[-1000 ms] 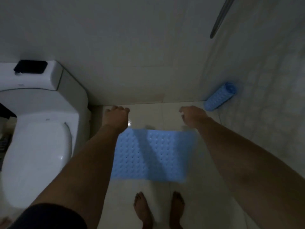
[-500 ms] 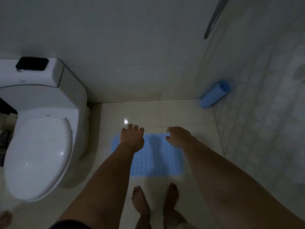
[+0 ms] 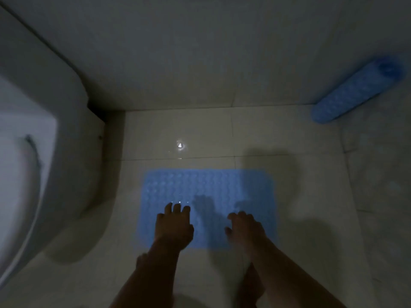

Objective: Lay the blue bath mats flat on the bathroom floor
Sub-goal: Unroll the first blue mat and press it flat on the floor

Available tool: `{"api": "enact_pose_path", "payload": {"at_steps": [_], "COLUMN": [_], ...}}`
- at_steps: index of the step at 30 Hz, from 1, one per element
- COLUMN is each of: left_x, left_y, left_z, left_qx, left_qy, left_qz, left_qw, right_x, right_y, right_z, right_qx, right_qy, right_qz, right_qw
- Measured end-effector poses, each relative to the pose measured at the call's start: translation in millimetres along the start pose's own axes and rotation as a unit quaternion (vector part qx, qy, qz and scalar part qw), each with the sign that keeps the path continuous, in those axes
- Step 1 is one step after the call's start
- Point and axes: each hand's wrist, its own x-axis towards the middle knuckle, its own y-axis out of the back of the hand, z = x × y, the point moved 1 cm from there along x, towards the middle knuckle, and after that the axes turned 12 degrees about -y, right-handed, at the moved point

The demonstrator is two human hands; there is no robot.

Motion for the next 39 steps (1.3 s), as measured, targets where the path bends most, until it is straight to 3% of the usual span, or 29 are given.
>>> {"api": "enact_pose_path", "payload": {"at_steps": [5, 9, 12, 14, 17, 22, 29, 39], "left_x": [128, 238, 292, 311, 335, 377, 405, 408], "left_y": [-157, -235, -255, -250, -231, -186, -129, -125], "left_z": [-52, -105, -131, -135, -142, -155, -159, -156], "left_qx": [-0.010, -0.018, 0.007, 0.020, 0.007, -0.001, 0.001, 0.006], "left_qy": [-0.009, -0.046, -0.066, -0.073, -0.063, -0.054, -0.060, -0.056], "left_qz": [-0.009, 0.155, 0.213, 0.265, 0.288, 0.264, 0.162, 0.166], "left_qw": [1.000, 0.987, 0.975, 0.961, 0.955, 0.963, 0.985, 0.985], "right_x": [139, 254, 312, 333, 360, 396, 414, 417], "right_y": [-146, -204, -217, -211, -184, -137, -96, -77], "right_z": [-4, -9, -19, -25, -35, -47, -47, -41], "right_qx": [0.002, 0.077, 0.089, 0.095, 0.097, 0.113, 0.146, 0.150], "right_qy": [-0.042, -0.078, -0.101, -0.108, -0.095, -0.099, -0.093, -0.071], "right_qz": [0.030, 0.161, 0.219, 0.279, 0.303, 0.272, 0.207, 0.145], "right_qw": [0.999, 0.981, 0.966, 0.949, 0.943, 0.950, 0.963, 0.975]}}
